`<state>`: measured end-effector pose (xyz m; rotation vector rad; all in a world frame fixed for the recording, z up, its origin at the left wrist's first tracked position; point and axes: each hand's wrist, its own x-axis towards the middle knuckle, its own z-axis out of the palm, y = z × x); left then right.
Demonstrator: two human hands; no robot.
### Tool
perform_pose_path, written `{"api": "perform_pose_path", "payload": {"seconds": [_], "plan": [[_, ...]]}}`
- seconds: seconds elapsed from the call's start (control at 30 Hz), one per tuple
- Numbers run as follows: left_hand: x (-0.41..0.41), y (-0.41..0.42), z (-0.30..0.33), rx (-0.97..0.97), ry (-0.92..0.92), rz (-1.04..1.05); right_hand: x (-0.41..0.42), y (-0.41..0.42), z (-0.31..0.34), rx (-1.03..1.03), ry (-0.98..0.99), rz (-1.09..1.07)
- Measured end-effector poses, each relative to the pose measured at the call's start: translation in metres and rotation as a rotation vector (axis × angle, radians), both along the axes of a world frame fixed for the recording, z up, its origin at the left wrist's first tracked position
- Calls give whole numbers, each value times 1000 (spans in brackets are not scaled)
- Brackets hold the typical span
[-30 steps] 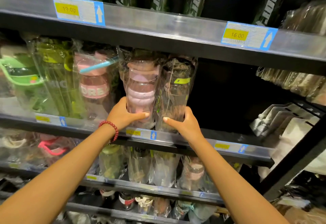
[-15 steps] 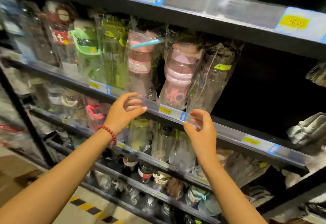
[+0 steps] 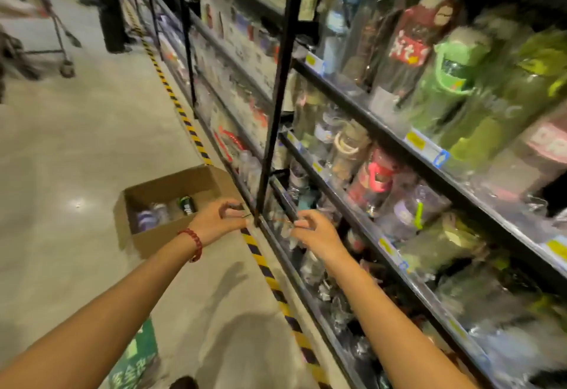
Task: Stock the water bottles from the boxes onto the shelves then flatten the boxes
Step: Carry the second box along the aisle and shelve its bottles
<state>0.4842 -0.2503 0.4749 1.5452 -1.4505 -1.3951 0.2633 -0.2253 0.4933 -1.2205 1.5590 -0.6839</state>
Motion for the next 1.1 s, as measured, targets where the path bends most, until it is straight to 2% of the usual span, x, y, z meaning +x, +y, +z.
{"api": "perform_pose_path", "payload": {"seconds": [0.23,0.43,0.57,0.73,1.0,1.1], "plan": [[153,10,-45,87,-58,309,159,-45,-40,91,13,224],[223,7,-63,138,-96,489,249,-85,-69,141,10,331],[249,-18,-80,198,-110,555,276,-121,-88,205,-25,318],[269,-76,-104,261,-143,593,292,-194,-109,250,48,356],[288,-209,-129,370,-49,685,320,-352,-135,286,160,428],[297,-251,-144,389,-20,778,330,-403,-155,315,165,439]]}}
